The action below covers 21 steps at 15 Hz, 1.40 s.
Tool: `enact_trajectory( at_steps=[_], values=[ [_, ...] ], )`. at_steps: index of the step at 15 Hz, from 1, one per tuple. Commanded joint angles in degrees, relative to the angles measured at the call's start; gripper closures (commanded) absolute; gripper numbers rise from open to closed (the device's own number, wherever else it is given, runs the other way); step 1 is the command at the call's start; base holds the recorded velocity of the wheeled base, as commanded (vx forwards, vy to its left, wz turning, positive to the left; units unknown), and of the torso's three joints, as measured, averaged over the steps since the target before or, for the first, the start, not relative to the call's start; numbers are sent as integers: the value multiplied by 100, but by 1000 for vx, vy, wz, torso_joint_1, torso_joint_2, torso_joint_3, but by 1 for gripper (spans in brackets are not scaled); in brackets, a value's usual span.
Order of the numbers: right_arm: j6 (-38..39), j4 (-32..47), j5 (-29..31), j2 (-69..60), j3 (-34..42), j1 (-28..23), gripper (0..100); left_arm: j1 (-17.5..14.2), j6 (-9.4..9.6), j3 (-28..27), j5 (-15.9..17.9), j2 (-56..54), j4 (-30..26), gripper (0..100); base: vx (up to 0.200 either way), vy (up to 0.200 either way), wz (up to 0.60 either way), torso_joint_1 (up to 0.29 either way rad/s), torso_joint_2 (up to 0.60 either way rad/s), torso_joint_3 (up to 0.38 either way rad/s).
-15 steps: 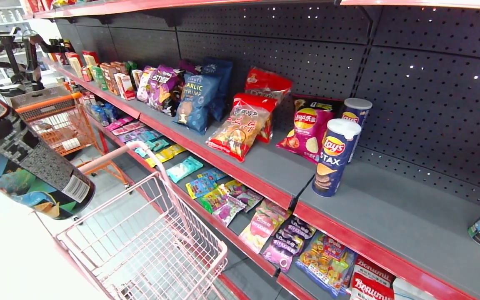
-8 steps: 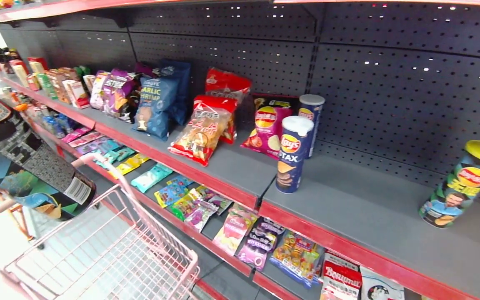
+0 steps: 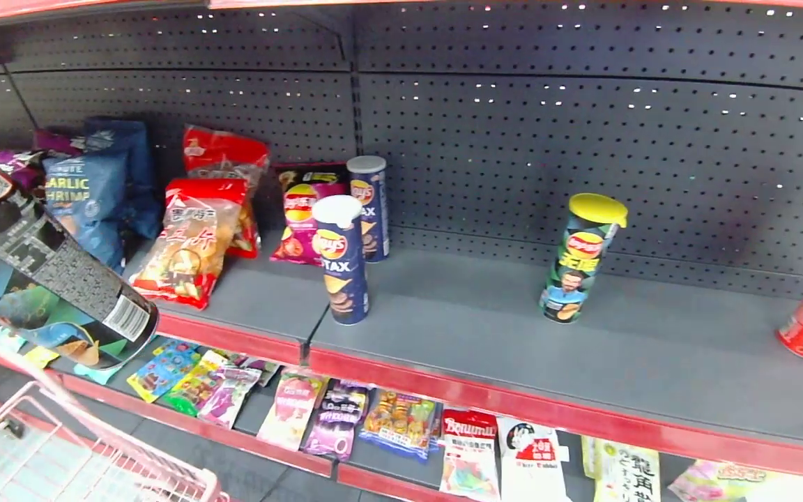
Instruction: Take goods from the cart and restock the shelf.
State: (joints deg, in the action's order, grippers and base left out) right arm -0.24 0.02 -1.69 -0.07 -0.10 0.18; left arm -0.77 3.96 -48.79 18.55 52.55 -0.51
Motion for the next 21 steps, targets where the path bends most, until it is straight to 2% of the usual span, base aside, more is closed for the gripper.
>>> enact_trajectory(
  at_steps=[1, 4, 7, 11, 14, 16, 18, 20, 21],
  values=[
    [-2, -2, -6, 7, 1, 8, 0, -2, -1, 1, -1, -35, -2, 100, 0, 0, -600, -2, 2, 7],
    [-2, 6, -6, 7, 1, -1, 0, 6, -1, 10, 43, -175, -169, 100, 0, 0, -600, 4, 2, 1],
    [-11, 6, -6, 7, 1, -1, 0, 24, -1, 1, 228, -439, -836, 100, 0, 0, 0, 0, 0, 0],
    [-20, 6, 2, 7, 1, -1, 0, 42, 8, 18, 526, -606, -1461, 100, 0, 0, 0, 0, 0, 0],
    [-55, 6, -6, 297, 1, 122, 0, 279, 8, 89, 641, -667, -1944, 100, 0, 0, 0, 0, 0, 0],
    [-64, 6, -6, 359, -8, 149, 0, 428, 8, 273, 641, -553, -1891, 100, 0, 0, 0, 0, 0, 0],
    [42, -29, -252, 1159, -808, 298, 0, 455, 8, 440, 641, -413, -1777, 100, 0, 0, 0, 0, 0, 0],
    [1105, 50, -305, 3848, -3497, 377, 0, 587, -1, 502, 658, -254, -1715, 100, 0, 0, 0, 0, 0, 0],
    [824, 94, -288, 4244, -3444, 377, 0, 613, -1, 493, 799, -193, -1707, 100, 0, 0, 0, 0, 0, 0]
  ],
)
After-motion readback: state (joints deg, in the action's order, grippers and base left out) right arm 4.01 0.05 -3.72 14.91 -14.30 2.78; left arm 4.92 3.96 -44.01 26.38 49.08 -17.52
